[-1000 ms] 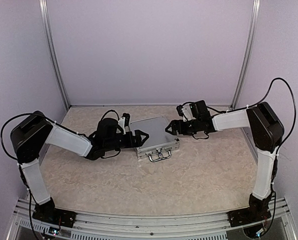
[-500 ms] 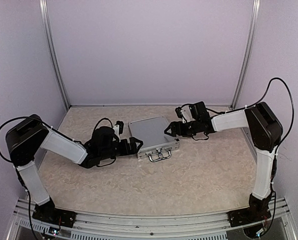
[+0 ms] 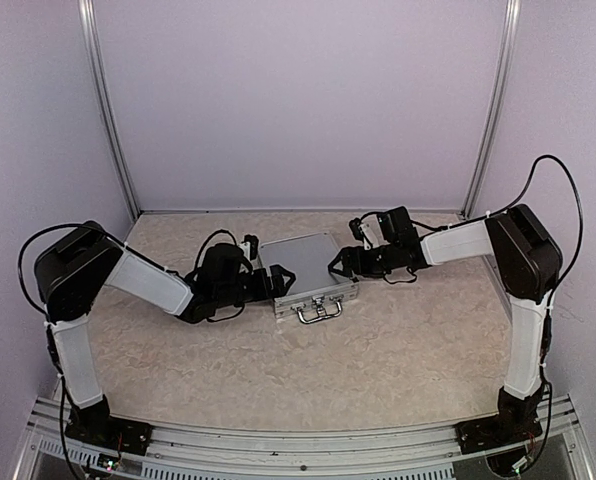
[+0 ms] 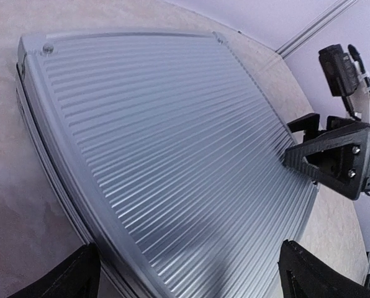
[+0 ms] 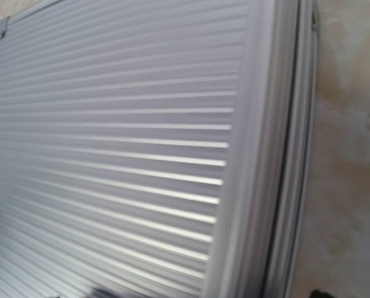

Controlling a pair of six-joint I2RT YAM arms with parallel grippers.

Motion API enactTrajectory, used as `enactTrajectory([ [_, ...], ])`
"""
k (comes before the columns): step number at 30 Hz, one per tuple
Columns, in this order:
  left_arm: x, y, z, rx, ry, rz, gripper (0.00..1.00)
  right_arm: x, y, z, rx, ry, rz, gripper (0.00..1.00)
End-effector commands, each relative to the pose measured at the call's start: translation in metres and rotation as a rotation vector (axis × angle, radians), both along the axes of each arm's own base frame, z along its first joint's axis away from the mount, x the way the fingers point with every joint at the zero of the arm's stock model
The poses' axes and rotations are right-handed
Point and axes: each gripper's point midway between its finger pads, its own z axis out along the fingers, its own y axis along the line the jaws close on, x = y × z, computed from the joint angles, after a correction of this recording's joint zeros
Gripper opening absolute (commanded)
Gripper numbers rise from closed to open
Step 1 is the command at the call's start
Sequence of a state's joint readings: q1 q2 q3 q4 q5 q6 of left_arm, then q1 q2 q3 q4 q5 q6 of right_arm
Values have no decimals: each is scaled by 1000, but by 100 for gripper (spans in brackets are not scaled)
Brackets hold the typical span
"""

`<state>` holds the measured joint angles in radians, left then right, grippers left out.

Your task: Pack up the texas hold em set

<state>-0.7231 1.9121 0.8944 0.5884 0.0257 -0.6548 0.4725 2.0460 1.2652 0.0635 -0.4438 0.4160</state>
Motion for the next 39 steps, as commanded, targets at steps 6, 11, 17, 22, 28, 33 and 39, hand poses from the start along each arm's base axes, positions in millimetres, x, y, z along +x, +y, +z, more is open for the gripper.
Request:
enactTrajectory([
  [6,-21,-1,-45,16,158,-60,97,-11,-3,-15,12,35,17,84],
  [11,-32,-2,-49,26,165,-71,95,-19,-1,-18,21,46,29,81],
  [17,-39,-3,-54,19,172,-88,91,-31,5,-16,16,43,51,76],
  [22,-45,-4,-57,-1,181,-111,88,-42,7,-13,14,38,61,75],
  [28,-61,-7,-51,-20,173,-142,87,-68,8,-11,9,44,70,72],
  [33,-78,-12,-45,-15,164,-172,87,-96,11,-8,10,44,92,71],
  [39,-104,-29,-37,-10,153,-225,87,-123,14,10,14,11,106,71],
])
